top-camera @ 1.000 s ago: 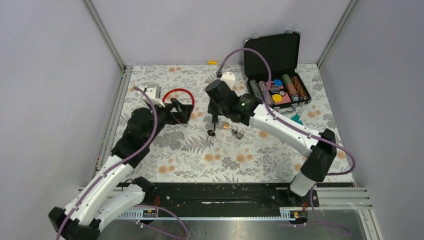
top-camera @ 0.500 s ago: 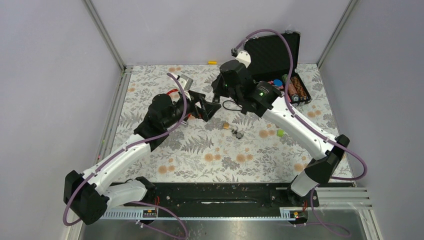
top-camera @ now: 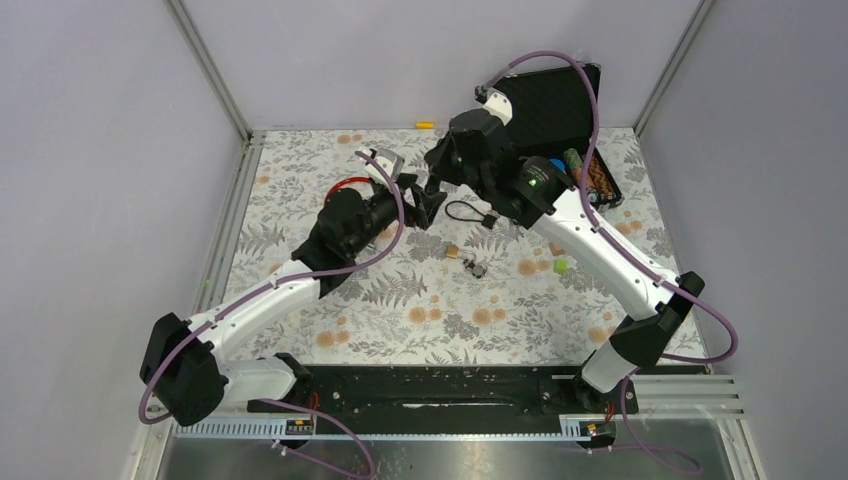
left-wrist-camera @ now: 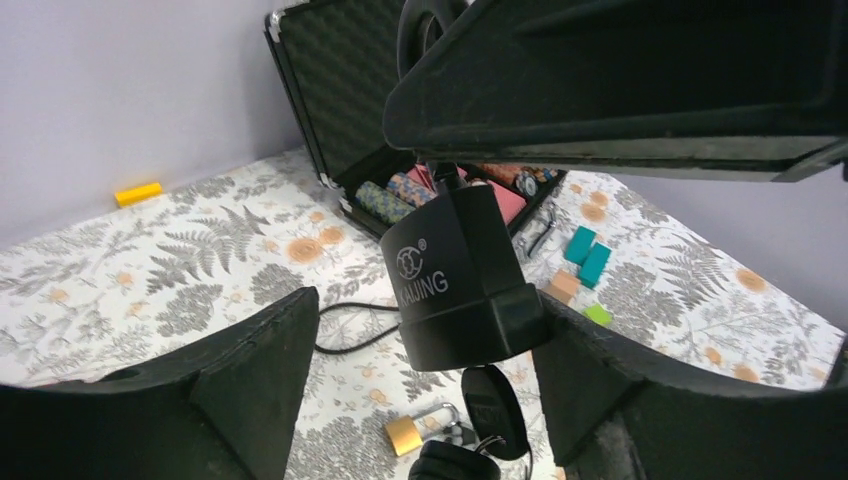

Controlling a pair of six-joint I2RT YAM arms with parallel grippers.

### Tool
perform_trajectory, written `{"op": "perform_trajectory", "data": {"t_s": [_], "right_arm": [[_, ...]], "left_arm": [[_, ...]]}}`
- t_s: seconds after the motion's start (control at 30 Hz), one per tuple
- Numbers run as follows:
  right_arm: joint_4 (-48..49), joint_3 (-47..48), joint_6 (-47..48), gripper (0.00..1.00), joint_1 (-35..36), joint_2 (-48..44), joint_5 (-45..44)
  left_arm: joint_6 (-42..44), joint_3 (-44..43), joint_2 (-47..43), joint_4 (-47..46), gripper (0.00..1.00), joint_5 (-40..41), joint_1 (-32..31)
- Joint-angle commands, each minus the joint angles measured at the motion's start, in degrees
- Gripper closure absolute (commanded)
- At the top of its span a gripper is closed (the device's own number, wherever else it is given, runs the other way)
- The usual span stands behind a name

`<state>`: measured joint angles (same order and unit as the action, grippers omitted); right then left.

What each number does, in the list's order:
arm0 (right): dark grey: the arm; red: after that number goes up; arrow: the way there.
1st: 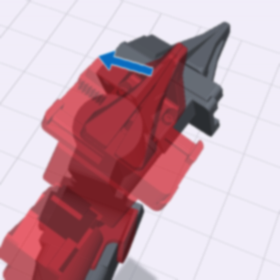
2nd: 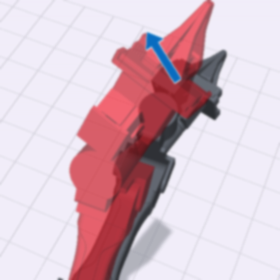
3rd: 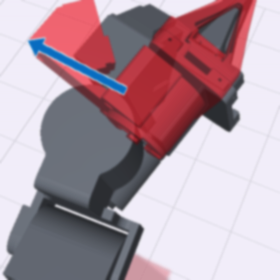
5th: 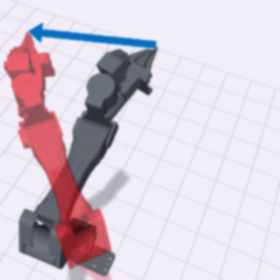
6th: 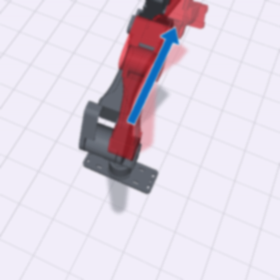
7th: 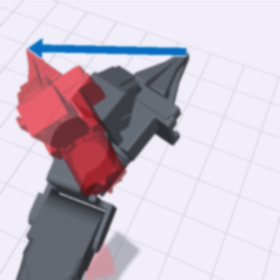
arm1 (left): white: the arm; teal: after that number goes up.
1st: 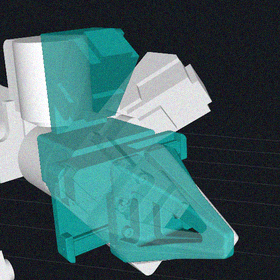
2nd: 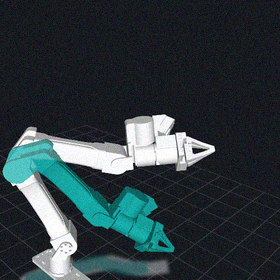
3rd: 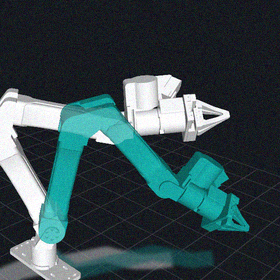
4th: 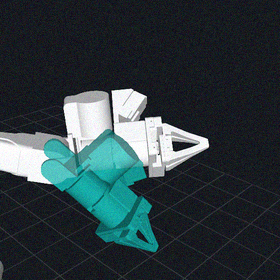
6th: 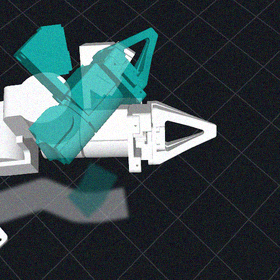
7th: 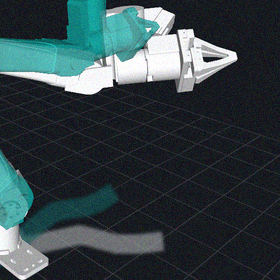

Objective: Lock with the key
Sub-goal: Pick up the lock from the center of the board.

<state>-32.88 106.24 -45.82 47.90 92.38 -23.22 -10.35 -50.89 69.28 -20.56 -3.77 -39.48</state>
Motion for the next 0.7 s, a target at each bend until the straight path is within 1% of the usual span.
{"op": "perform_trajectory", "data": {"t_s": [0.0, 0.03, 0.1, 0.2, 0.27, 0.33, 0.37, 0.43, 0.5, 0.57, 0.6, 0.67], "right_arm": [[4.76, 3.75, -3.3, 1.0, -0.91, -3.5, 0.22], [4.77, 3.45, -3.57, 1.0, -1.04, -3.6, 0.45], [4.78, 3.39, -3.88, 1.0, -1.27, -3.66, 1.19], [4.79, 2.43, -4.49, 1.0, -1.85, -4.26, 2.14], [5.32, 1.53, -4.8, 1.0, -2.2, -4.87, 2.78], [5.78, 0.33, -4.95, 1.0, -2.48, -5.54, 3.26], [6.18, -0.28, -4.97, 1.0, -2.65, -5.87, 3.6], [7.02, -1.93, -4.99, 1.0, -3.18, -6.81, 4.45], [9.29, -4.65, -4.17, 0.91, -4.08, -8.61, 6.47], [13.77, -9.57, -2.78, 0.81, -5.19, -11.27, 9.7], [15.94, -13.29, -1.89, 0.77, -5.83, -12.63, 11.45], [19.19, -17.74, -0.65, 0.73, -7.35, -15.24, 14.53]], "left_arm": [[3.56, -1.14, 0.43, -8.84, 0.32, 5.21, -0.65], [3.6, -1.3, 0.74, -9.18, 0.37, 5.12, -0.68], [3.38, -1.64, 1.13, -9.09, 0.44, 4.51, -0.82], [2.63, -2.01, 1.56, -8.56, 0.58, 4.04, -0.86], [2.12, -2.57, 1.85, -7.7, 0.72, 4.03, -0.88], [1.73, -3.35, 2.08, -6.33, 0.91, 4.24, -0.97], [1.53, -3.58, 2.05, -5.83, 0.98, 4.4, -0.95], [0.71, -3.76, 1.81, -5.46, 1.0, 4.79, -0.92], [0.6, -3.77, 1.35, -4.93, 1.0, 5.35, -0.94], [0.91, -4.04, 0.46, -3.94, 1.0, 5.09, -0.74], [1.02, -4.23, -0.01, -3.3, 1.0, 4.3, -0.5], [0.97, -5.18, -0.58, -1.26, 1.0, 0.87, 0.45]]}}
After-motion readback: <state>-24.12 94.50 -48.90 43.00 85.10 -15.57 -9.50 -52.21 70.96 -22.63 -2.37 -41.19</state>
